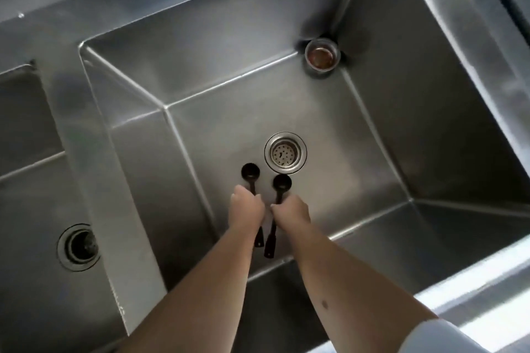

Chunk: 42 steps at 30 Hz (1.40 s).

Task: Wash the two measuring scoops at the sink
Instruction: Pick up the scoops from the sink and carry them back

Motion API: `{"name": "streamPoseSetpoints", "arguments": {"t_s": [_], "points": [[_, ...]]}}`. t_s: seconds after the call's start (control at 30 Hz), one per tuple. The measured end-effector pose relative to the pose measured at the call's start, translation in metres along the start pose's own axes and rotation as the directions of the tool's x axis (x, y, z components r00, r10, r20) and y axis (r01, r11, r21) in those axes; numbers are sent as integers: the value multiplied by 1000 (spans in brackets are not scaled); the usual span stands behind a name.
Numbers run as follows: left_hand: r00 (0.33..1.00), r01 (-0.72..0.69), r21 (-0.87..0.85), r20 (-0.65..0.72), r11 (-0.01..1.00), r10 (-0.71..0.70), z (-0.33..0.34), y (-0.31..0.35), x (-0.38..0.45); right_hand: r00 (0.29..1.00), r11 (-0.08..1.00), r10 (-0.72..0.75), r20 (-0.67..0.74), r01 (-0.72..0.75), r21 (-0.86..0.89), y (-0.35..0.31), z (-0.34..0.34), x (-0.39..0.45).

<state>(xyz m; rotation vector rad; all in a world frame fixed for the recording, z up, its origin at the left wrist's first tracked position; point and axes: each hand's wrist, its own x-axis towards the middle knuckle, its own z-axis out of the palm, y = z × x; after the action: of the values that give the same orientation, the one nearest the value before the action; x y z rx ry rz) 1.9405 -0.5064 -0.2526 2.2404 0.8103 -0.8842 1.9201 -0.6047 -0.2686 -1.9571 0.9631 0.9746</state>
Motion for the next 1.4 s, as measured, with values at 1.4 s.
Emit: {"name": "streamPoseSetpoints", "arguments": {"t_s": [1.4], "points": [[977,-100,-820,27,564,213,-200,-55,-238,921,694,-349,-175,379,612,-32,-66,-271]]}}
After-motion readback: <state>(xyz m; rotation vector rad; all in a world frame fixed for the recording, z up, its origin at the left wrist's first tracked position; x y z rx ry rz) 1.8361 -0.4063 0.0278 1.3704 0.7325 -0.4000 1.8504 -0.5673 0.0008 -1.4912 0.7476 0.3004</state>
